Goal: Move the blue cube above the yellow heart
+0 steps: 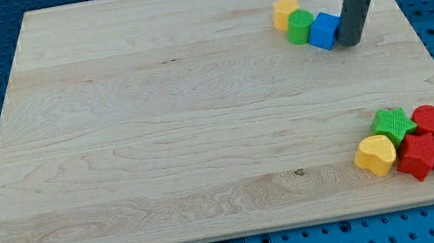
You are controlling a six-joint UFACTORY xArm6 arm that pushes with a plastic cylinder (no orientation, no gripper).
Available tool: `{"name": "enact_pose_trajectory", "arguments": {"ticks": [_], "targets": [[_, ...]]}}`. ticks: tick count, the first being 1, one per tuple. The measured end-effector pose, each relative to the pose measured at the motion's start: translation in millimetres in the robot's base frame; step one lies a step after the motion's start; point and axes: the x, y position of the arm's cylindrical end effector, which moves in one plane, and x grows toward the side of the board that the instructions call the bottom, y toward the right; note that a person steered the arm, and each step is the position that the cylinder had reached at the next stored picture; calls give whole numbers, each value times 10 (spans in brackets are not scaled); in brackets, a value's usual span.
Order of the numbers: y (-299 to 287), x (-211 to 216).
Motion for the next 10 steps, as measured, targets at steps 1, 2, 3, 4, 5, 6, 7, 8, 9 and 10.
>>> {"name": "enact_pose_trajectory", "arguments": {"ticks": [1,2,3,4,5,6,7,8,9,10], "targets": [[217,-398],[-48,-445],[-455,10],[-744,528],[-783,561],[-1018,403],[-1343,349],[-1397,647],[-945,990],[-876,994]]}}
